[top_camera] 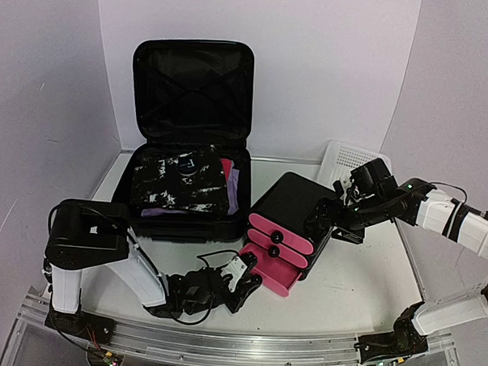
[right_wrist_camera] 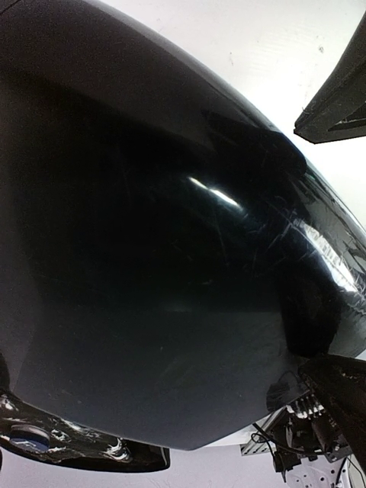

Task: Open, take out, and arrange the luggage

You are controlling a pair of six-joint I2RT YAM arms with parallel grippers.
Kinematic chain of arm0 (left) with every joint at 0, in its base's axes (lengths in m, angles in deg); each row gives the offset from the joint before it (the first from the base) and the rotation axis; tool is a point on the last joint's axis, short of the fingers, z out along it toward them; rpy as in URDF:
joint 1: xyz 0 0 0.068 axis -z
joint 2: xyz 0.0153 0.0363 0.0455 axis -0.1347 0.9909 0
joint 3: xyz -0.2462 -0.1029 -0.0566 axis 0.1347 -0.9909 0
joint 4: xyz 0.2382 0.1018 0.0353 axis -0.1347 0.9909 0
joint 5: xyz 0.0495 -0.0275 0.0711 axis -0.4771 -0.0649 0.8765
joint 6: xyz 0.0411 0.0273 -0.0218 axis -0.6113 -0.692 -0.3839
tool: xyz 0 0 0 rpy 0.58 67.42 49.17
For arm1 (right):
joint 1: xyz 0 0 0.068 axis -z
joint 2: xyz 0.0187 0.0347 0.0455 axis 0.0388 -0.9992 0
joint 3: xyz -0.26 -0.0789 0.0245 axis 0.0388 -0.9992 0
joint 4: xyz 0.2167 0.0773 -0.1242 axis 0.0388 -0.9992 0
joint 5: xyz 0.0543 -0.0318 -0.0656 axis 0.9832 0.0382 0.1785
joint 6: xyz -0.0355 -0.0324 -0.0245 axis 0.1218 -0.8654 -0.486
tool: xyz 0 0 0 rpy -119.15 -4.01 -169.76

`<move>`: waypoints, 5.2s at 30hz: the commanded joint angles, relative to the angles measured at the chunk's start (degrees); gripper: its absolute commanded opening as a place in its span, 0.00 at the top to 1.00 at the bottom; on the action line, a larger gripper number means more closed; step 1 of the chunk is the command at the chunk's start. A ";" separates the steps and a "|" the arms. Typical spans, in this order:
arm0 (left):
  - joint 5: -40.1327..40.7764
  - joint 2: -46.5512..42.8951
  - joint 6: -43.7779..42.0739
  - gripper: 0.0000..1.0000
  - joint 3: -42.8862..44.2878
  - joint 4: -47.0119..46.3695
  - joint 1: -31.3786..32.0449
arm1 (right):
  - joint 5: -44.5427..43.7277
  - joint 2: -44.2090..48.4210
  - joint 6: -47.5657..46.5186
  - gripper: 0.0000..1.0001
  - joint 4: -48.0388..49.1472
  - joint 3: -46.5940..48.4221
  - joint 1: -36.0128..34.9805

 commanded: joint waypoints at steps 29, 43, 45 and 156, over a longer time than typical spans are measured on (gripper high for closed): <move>-5.85 -47.17 3.95 0.12 -6.91 35.75 -12.77 | -1.48 -1.46 -2.88 0.02 -1.74 1.48 -0.38; -18.07 -20.46 6.94 0.07 44.77 88.99 -50.35 | -2.07 -0.42 -2.26 0.02 -2.69 1.81 -0.38; -18.39 -13.56 4.25 0.08 52.06 93.72 -50.59 | -2.07 -0.33 -2.16 0.02 -2.79 2.01 -0.40; 5.52 -8.71 -1.73 0.39 9.52 23.11 -4.76 | -1.66 0.99 -1.08 0.02 -2.08 -0.41 -0.48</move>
